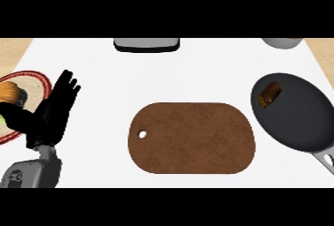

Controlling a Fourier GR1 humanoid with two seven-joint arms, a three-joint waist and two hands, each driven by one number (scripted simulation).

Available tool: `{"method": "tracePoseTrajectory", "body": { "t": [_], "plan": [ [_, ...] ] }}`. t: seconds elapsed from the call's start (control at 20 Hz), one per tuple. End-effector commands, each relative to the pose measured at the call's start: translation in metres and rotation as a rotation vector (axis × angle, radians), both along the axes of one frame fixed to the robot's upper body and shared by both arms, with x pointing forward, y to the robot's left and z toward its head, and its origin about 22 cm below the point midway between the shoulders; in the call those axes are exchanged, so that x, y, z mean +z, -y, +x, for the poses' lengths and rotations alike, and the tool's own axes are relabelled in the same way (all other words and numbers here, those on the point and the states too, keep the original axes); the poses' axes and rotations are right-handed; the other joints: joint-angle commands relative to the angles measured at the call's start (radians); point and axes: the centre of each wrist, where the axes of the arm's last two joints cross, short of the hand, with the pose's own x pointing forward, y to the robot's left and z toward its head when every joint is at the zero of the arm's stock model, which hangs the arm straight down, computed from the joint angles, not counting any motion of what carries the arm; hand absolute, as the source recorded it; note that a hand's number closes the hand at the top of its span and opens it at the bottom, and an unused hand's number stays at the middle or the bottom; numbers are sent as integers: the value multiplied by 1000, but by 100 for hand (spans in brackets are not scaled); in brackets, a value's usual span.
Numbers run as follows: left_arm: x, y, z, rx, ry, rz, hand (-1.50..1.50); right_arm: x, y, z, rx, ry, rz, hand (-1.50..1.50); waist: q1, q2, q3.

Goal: Pick the sweet potato from the cutting board and place it in the pan

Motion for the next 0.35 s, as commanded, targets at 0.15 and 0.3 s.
{"method": "tracePoseTrajectory", "body": {
  "t": [0.15,0.3],
  "plan": [
    [-1,-10,6,4,-1,1,0,4,15,-28,108,89,48,-150,9,3,1],
    [11,2,2,12,0,9,0,-9,21,-58,134,79,61,-150,-8,-4,2]
  ]
}}
